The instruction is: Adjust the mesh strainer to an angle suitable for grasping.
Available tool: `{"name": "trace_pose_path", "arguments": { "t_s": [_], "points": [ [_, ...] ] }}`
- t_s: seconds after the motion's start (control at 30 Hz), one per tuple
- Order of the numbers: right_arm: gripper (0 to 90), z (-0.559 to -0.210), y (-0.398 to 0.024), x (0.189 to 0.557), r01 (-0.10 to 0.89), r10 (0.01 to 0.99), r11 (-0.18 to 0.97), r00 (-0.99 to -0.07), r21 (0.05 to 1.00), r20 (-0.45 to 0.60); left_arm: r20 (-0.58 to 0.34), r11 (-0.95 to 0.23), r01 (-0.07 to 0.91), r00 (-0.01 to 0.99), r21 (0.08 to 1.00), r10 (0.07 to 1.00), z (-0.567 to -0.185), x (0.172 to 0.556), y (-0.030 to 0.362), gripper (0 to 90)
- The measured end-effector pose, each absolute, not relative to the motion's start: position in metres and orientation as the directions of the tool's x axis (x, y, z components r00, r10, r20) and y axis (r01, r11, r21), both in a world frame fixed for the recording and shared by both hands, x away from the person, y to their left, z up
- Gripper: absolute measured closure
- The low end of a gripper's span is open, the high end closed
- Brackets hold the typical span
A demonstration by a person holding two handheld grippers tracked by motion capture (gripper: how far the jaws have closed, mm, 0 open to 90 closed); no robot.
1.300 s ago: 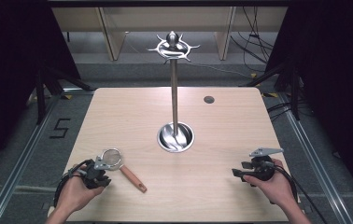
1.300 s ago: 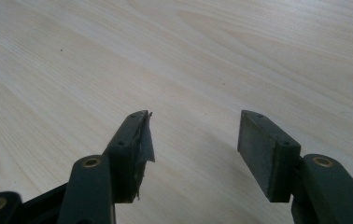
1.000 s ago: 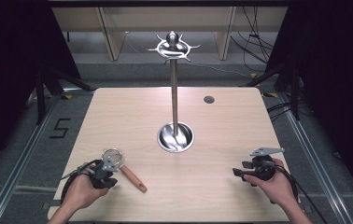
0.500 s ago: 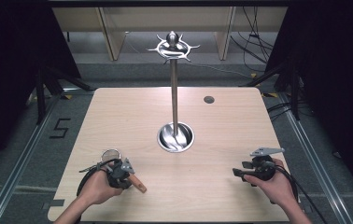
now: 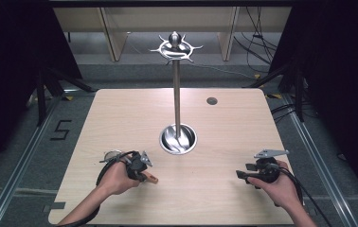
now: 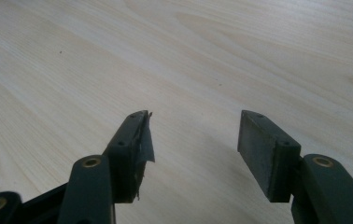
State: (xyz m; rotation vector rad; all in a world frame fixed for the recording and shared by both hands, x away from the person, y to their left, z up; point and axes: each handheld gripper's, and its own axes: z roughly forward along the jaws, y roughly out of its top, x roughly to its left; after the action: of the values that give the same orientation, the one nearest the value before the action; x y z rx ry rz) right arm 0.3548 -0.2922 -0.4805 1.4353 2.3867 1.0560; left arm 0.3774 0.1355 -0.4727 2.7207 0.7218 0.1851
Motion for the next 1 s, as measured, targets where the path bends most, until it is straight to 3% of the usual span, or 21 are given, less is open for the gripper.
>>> {"name": "trace_pose_path", "arguments": {
  "t_s": [0.17, 0.2, 0.53, 0.83, 1.0],
  "points": [
    [44.4, -0.48, -0.294, 0.356, 0.712, 0.81, 0.304, -0.543, 0.633, 0.222, 0.039, -0.816, 0.468, 0.86, 0.339, 0.509, -0.472, 0.391, 0.124, 89.2],
    [44.3, -0.479, -0.295, 0.356, 0.703, 0.823, 0.328, -0.54, 0.631, 0.174, 0.039, -0.816, 0.467, 0.86, 0.341, 0.509, -0.471, 0.394, 0.121, 89.2],
    [44.3, -0.484, -0.295, 0.356, 0.679, 0.827, 0.294, -0.534, 0.672, 0.177, 0.065, -0.811, 0.466, 0.852, 0.354, 0.519, -0.472, 0.421, 0.105, 89.2],
    [44.2, -0.482, -0.295, 0.353, 0.713, 0.837, 0.254, -0.5, 0.653, 0.222, 0.065, -0.82, 0.449, 0.863, 0.355, 0.501, -0.462, 0.422, 0.106, 87.2],
    [44.0, -0.479, -0.299, 0.353, 0.709, 0.834, 0.305, -0.521, 0.636, 0.181, 0.078, -0.824, 0.445, 0.863, 0.352, 0.499, -0.446, 0.421, 0.116, 83.8]
  ]
}}
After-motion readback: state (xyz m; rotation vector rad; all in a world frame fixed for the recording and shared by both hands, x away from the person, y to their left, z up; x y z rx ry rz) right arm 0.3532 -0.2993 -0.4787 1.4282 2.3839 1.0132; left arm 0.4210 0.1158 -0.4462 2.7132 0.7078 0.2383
